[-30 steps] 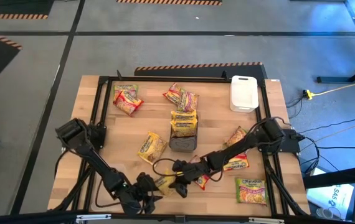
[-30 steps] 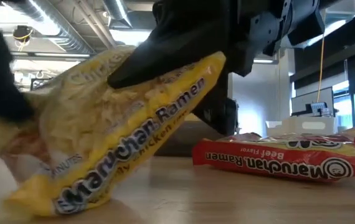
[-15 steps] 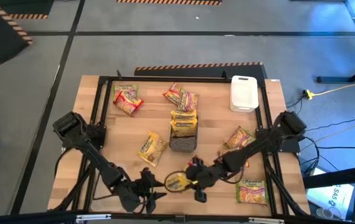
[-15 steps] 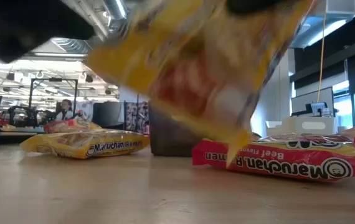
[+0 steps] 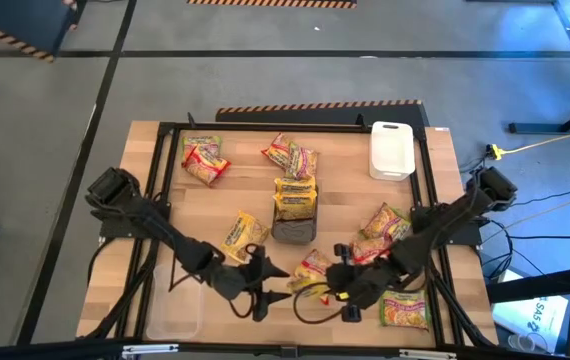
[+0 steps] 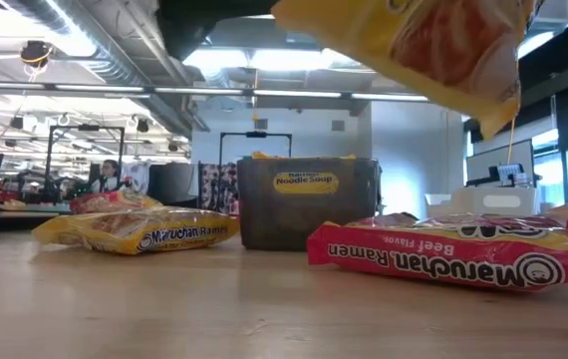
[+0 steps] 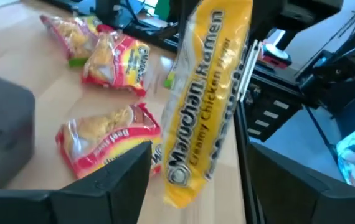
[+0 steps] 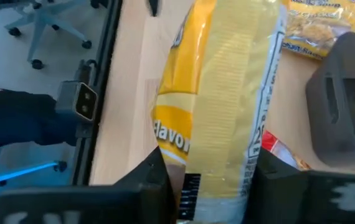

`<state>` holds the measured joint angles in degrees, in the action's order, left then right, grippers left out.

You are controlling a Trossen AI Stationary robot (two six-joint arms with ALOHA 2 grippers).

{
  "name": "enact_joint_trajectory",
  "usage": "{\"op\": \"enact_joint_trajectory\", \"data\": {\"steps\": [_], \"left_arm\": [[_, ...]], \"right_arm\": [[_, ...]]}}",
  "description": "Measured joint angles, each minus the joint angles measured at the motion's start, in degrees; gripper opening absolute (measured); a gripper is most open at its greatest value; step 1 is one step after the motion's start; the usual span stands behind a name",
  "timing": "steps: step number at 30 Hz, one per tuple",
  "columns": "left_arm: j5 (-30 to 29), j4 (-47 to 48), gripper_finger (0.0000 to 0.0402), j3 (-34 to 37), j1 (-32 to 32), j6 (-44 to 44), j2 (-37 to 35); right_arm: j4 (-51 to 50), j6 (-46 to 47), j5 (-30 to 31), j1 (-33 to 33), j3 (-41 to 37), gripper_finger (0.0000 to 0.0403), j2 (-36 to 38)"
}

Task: Sort Maruchan noodles
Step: Put the yellow noodle pack into the black bin

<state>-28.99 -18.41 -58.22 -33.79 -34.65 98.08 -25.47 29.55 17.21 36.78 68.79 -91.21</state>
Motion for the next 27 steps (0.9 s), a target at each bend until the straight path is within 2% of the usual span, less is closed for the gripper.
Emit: {"op": "enact_joint_trajectory", "data": {"steps": [5,11,20,23,27], "left_arm": [[3.1,-5.2,0.0272,0.0,2.4,5.4,0.4],[7.1,-5.4,0.0273,0.0,3.4,6.8,0.6],[8.0,-5.8,0.0268,0.0,4.2,8.5,0.6],[8.7,-5.4,0.0254,0.0,4.6,8.5,0.6],[8.7,-3.4,0.0204,0.0,4.8,8.5,0.6]], "right_arm": [[2.0,-0.2,1.1,0.4,0.0,0.0096,-0.1],[6.2,-3.0,2.8,-0.4,0.0,0.0094,-0.3],[12.8,-5.9,2.3,-3.1,0.0,0.0094,-1.0],[12.7,-6.1,2.1,-3.9,0.0,0.0096,-1.1],[12.3,-7.3,2.0,-3.9,0.0,0.0110,-1.1]]}}
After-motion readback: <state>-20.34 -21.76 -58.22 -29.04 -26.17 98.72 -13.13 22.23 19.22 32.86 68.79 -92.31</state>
